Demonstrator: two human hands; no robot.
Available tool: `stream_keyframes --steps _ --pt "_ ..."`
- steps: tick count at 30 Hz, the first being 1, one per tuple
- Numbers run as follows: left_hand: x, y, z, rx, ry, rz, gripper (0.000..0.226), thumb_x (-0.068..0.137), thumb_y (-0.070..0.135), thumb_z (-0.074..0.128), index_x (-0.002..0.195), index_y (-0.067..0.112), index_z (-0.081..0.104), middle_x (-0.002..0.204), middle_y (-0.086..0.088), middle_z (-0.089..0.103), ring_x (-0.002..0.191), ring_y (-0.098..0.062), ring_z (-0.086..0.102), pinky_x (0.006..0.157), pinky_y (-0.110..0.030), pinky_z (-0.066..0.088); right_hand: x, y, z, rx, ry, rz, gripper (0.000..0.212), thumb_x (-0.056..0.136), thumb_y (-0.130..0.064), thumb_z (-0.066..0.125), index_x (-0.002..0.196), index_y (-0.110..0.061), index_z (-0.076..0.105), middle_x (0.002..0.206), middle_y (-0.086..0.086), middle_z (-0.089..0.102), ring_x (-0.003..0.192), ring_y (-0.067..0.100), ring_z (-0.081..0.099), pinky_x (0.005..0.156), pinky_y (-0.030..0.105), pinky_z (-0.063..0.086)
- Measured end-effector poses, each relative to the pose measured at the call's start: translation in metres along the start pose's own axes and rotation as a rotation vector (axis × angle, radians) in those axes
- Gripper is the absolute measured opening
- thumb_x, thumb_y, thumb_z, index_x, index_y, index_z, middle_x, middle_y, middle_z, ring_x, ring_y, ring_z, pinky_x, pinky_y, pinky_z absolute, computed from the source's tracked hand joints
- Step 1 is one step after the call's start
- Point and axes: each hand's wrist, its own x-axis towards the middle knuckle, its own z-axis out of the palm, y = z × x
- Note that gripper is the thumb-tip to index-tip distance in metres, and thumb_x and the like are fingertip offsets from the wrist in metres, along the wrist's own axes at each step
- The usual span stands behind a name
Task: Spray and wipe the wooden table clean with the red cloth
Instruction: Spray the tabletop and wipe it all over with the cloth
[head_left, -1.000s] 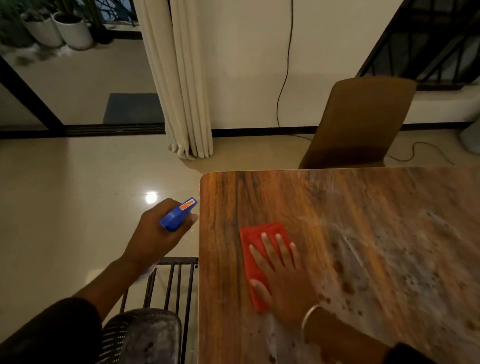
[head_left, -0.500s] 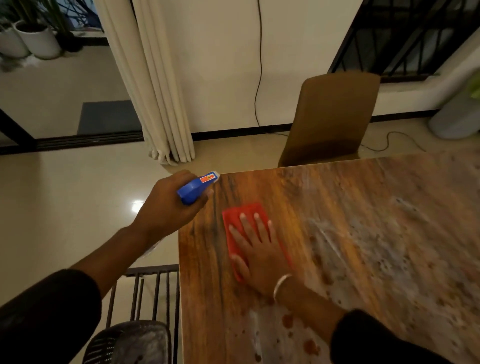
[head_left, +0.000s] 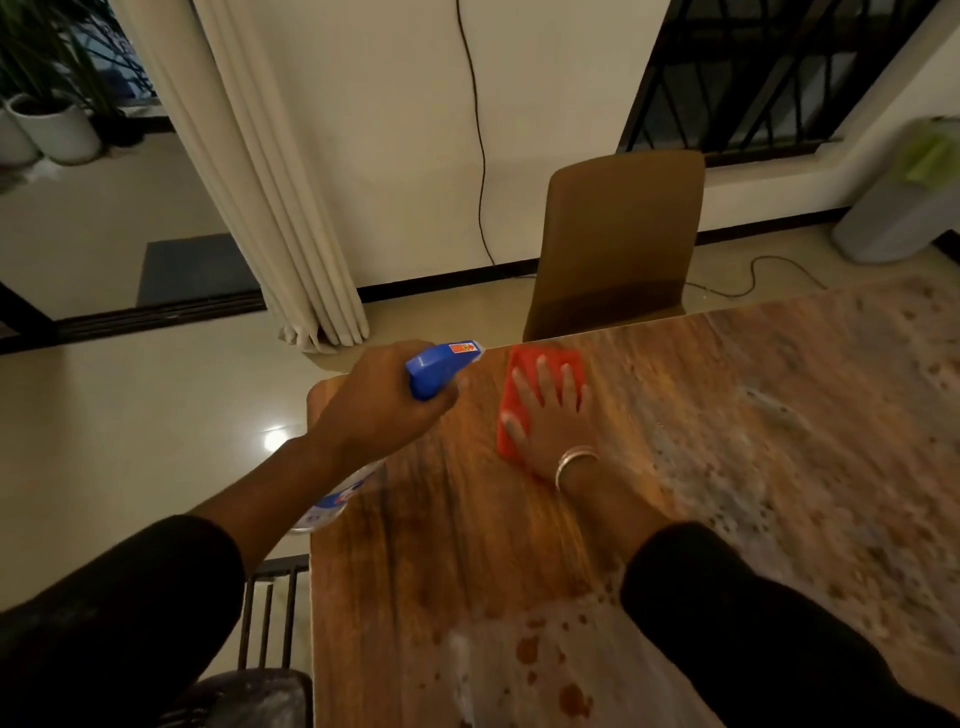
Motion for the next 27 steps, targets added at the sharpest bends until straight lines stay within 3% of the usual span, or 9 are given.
stream_keyframes --steps 4,7,11,14,16,19,22,24,27 --pt "0.006 0.014 0.009 -0.056 0.099 -0.026 0.011 0.092 0.024 0.069 0.088 0.019 0.06 0.064 0.011 0.055 0.058 -0.007 0.053 0.061 -0.019 0.042 -0.118 0.033 0.063 -0.032 0.131 -0.214 0.072 0.107 -0.066 0.025 0.169 -0.035 0.005 0.178 0.003 -0.004 0.164 0.036 -0.005 0.128 0.061 0.001" --pt "0.015 0.021 0.019 -0.057 0.115 -0.065 0.015 0.092 0.025 0.068 0.084 0.014 0.06 0.062 0.005 0.053 0.056 -0.013 0.051 0.06 -0.022 0.041 -0.144 0.076 0.077 -0.052 0.113 -0.192 0.073 0.105 -0.067 0.027 0.169 -0.035 0.014 0.178 0.002 0.003 0.164 0.036 0.003 0.128 0.062 0.004" --pt "0.025 0.031 0.033 -0.037 0.14 -0.078 0.019 0.093 0.026 0.068 0.081 0.013 0.059 0.057 0.009 0.047 0.051 -0.004 0.045 0.056 -0.017 0.037 -0.033 0.102 0.025 -0.035 0.117 -0.066 0.073 0.106 -0.068 0.015 0.168 -0.036 -0.005 0.176 0.002 -0.018 0.162 0.034 -0.017 0.129 0.061 -0.006" --pt "0.028 0.037 0.047 -0.06 0.141 -0.065 0.02 0.092 0.028 0.068 0.077 0.024 0.055 0.057 0.012 0.048 0.048 -0.001 0.048 0.055 -0.008 0.037 0.058 0.102 -0.02 0.014 0.082 0.045 0.075 0.107 -0.065 0.022 0.169 -0.032 -0.004 0.176 0.007 -0.016 0.162 0.036 -0.016 0.129 0.062 -0.004" --pt "0.034 0.043 0.058 -0.089 0.131 -0.077 0.02 0.091 0.03 0.068 0.077 0.028 0.054 0.057 0.01 0.05 0.049 -0.001 0.049 0.056 -0.01 0.039 0.07 0.088 -0.024 -0.002 0.094 0.029 0.073 0.108 -0.061 0.025 0.17 -0.03 -0.001 0.177 0.008 -0.012 0.163 0.037 -0.012 0.13 0.061 -0.003" --pt "0.047 0.051 0.071 -0.111 0.14 -0.083 0.021 0.091 0.032 0.068 0.076 0.023 0.057 0.057 0.001 0.053 0.049 -0.01 0.049 0.054 -0.023 0.041 0.011 0.063 0.007 -0.049 0.137 -0.2 0.07 0.108 -0.06 0.023 0.169 -0.031 0.005 0.177 0.007 -0.009 0.163 0.035 -0.008 0.13 0.061 0.0" --pt "0.061 0.059 0.082 -0.113 0.146 -0.069 0.024 0.091 0.033 0.068 0.072 0.03 0.052 0.055 0.007 0.047 0.046 -0.005 0.046 0.049 -0.01 0.037 -0.089 0.079 0.058 -0.049 0.176 -0.349 0.07 0.108 -0.061 0.028 0.169 -0.033 0.01 0.178 0.004 -0.001 0.164 0.034 -0.002 0.129 0.059 0.002" --pt "0.067 0.064 0.09 -0.121 0.126 -0.063 0.026 0.092 0.031 0.068 0.072 0.033 0.05 0.055 0.009 0.047 0.047 -0.001 0.049 0.049 -0.007 0.039 -0.129 0.115 0.069 -0.036 0.177 -0.312 0.071 0.107 -0.064 0.032 0.169 -0.035 0.013 0.178 0.001 0.003 0.164 0.032 0.003 0.129 0.058 0.006" --pt "0.074 0.072 0.104 -0.114 0.105 -0.052 0.028 0.092 0.03 0.068 0.073 0.036 0.049 0.057 0.011 0.049 0.049 0.003 0.052 0.05 -0.005 0.04 -0.103 0.17 0.046 -0.052 0.154 -0.167 0.07 0.108 -0.065 0.025 0.169 -0.038 0.005 0.178 0.001 -0.005 0.164 0.032 -0.003 0.13 0.059 0.005"
